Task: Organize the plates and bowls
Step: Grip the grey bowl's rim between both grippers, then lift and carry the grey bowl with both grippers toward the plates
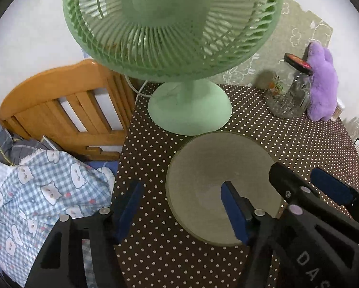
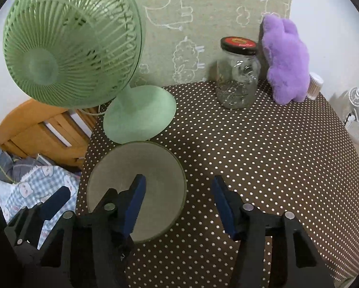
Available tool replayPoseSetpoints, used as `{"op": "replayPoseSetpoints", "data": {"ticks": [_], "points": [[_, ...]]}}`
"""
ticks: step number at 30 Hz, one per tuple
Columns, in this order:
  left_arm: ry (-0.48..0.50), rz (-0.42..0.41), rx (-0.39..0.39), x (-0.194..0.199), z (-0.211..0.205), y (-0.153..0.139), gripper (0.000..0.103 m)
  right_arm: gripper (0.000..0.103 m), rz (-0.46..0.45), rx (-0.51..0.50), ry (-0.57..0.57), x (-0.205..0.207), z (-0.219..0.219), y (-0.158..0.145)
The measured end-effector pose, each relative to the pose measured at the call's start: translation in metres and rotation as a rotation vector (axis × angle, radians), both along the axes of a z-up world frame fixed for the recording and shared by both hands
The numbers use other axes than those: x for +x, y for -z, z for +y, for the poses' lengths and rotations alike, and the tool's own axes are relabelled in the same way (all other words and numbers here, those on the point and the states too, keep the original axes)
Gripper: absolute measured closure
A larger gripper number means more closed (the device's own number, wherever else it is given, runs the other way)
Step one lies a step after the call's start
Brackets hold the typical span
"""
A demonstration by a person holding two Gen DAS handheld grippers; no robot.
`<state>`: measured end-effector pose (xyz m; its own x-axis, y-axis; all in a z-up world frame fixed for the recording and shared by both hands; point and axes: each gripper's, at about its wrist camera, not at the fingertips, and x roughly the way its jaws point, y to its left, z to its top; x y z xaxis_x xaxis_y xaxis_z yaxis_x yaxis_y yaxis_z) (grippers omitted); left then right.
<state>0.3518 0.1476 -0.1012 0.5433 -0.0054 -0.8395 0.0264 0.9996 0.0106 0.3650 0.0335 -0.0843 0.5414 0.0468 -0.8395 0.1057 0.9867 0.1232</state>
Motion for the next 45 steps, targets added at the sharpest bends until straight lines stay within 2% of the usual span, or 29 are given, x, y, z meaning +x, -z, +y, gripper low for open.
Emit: {"op": "replayPoseSetpoints", "data": {"ticks": [1,2,3,4,7,9,14,18,20,34,45], "points": [[0.001,0.009,-0.01,0.002,0.001,0.003,0.04,0.048,0.003,-0.001,-0.002,0.003,0.002,0.003],[0.001,0.021,-0.018,0.005,0.002,0.006,0.05,0.052,0.008,0.005,-0.004,0.004,0.003,0.005],[-0.002,0.029,-0.018,0.007,0.003,0.009,0.055,0.059,0.024,0.007,-0.007,0.007,0.004,0.009],[-0.002,0.035,-0.014,0.01,0.003,0.012,0.058,0.061,0.041,0.009,-0.01,0.01,0.005,0.014],[0.002,0.057,-0.027,0.015,0.005,0.018,0.066,0.066,0.051,0.014,-0.011,0.014,0.006,0.02],[0.004,0.064,-0.025,0.018,0.005,0.022,0.066,0.071,0.054,0.004,-0.016,0.018,0.008,0.023],[0.014,0.083,-0.023,0.024,0.004,0.031,0.077,0.074,0.069,-0.012,-0.026,0.024,0.008,0.033],[0.014,0.079,-0.005,0.026,0.002,0.032,0.079,0.084,0.07,-0.035,-0.011,0.026,0.004,0.034],[0.015,0.078,0.008,0.027,0.001,0.032,0.079,0.086,0.072,-0.046,-0.008,0.027,0.004,0.034],[0.014,0.101,0.005,0.015,-0.004,0.03,0.079,0.086,0.089,-0.044,-0.001,0.019,0.001,0.029],[0.044,0.109,-0.002,-0.006,-0.018,0.021,0.079,0.086,0.111,-0.042,0.034,-0.008,-0.015,0.019]]}}
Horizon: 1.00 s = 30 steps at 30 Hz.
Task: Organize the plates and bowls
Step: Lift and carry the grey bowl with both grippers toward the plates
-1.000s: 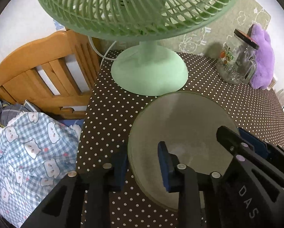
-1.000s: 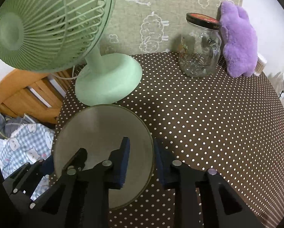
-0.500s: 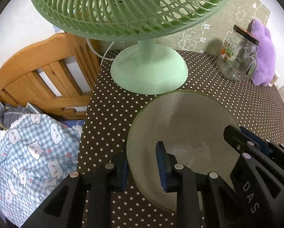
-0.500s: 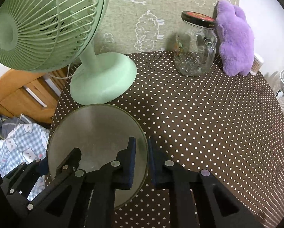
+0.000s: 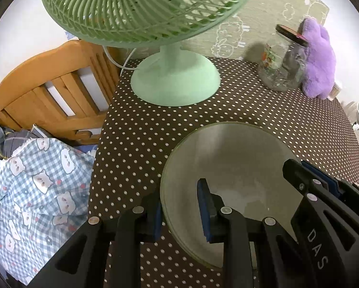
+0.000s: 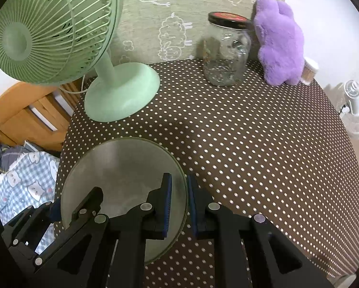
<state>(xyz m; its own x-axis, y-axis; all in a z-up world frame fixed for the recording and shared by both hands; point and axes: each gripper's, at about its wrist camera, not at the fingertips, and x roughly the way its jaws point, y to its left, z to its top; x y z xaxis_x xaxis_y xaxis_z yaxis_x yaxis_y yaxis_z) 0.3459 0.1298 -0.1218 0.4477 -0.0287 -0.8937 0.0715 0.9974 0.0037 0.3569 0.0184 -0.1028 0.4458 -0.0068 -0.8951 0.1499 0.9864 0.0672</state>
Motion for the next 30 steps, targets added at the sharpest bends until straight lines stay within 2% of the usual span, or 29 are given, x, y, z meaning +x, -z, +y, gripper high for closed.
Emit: {"op": "replayPoseSetpoints", "data": {"ticks": [13,30], "points": [[0.02,-0.038,0.008,-0.027,-0.019,-0.028,0.079,0.086,-0.024,0.018,0.041,-0.032,-0.021,-0.027],[-0.04,-0.097,0.017,-0.07,-0.055,-0.084,0.079,0.086,-0.082,0.046,-0.009,-0.08,-0.058,-0.077]]}}
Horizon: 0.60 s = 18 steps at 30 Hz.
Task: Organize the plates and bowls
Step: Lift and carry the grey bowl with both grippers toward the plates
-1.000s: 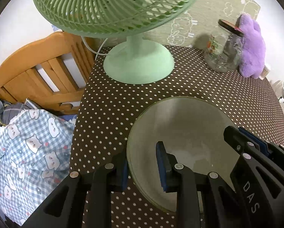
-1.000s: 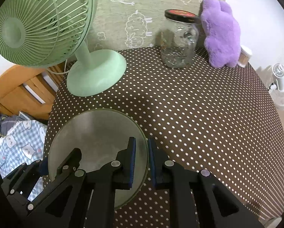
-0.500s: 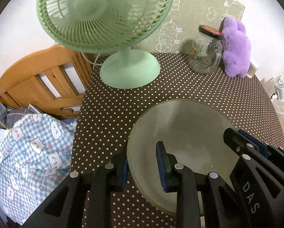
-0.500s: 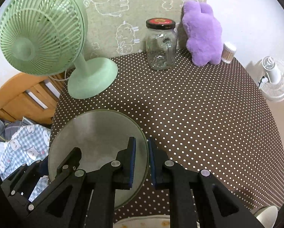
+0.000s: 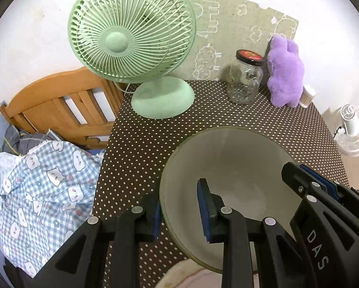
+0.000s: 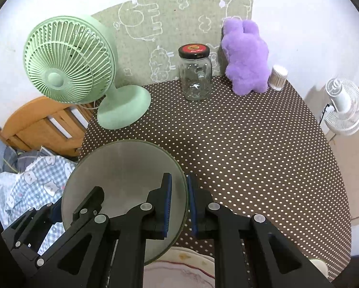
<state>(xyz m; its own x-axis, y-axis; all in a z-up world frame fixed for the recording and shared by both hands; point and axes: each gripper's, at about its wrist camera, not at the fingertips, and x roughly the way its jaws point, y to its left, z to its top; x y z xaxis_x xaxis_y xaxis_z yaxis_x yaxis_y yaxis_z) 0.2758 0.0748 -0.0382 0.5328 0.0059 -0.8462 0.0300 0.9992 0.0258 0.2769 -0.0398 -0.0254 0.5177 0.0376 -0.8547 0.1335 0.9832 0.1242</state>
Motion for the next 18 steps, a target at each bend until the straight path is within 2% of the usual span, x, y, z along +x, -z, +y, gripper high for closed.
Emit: {"op": "replayPoseSetpoints", "data": {"ticks": [1,18], "points": [[-0.002,-0.003,-0.001,-0.002,-0.002,-0.002,0.079,0.086,-0.026,-0.02,-0.009,-0.003,-0.002,-0.002],[-0.032,-0.044,-0.006,-0.049,-0.047,-0.032,0.079,0.086,-0.055,-0.028,-0.043,-0.052,-0.048,-0.032]]}}
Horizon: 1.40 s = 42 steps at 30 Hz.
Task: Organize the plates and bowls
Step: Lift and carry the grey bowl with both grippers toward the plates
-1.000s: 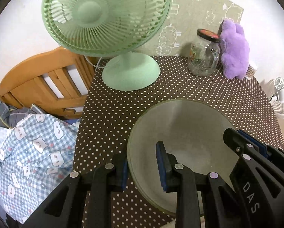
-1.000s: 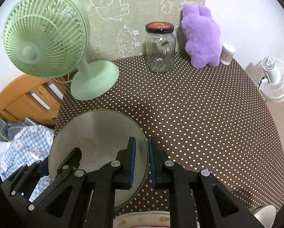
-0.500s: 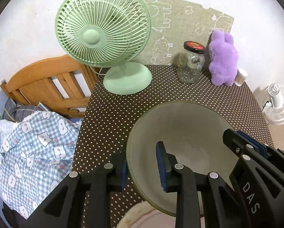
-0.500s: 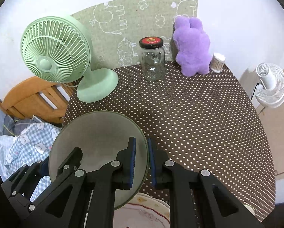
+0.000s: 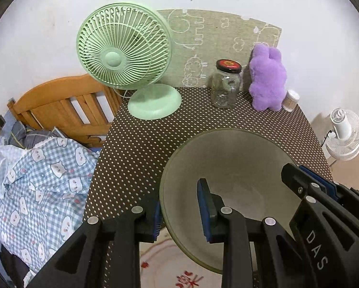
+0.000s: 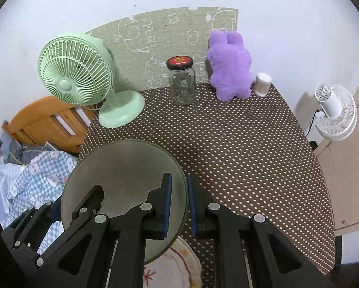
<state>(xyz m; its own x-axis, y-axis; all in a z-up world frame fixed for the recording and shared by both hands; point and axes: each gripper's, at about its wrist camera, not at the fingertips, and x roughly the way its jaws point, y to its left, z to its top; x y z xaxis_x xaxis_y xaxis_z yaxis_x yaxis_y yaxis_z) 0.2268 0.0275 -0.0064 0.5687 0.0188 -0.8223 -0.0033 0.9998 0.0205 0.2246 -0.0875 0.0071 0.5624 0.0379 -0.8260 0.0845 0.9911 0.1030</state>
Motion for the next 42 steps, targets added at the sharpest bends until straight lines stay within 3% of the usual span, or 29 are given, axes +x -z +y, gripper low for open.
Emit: {"op": "replayPoseSetpoints", "data": {"ticks": [12,26,42], "points": [[0.003,0.024,-0.016,-0.037,-0.051,0.008,0.079,0.086,0.019,-0.013,0.006,-0.041,-0.051,0.003],[0.037,0.079,-0.031,-0.074,-0.113,0.029,0.079,0.086,0.071,-0.031,0.04,-0.09,-0.116,0.027],[0.031,0.137,-0.013,-0.098,-0.142,0.057,0.079,0.086,0.136,-0.009,0.042,-0.116,-0.146,0.06]]}}
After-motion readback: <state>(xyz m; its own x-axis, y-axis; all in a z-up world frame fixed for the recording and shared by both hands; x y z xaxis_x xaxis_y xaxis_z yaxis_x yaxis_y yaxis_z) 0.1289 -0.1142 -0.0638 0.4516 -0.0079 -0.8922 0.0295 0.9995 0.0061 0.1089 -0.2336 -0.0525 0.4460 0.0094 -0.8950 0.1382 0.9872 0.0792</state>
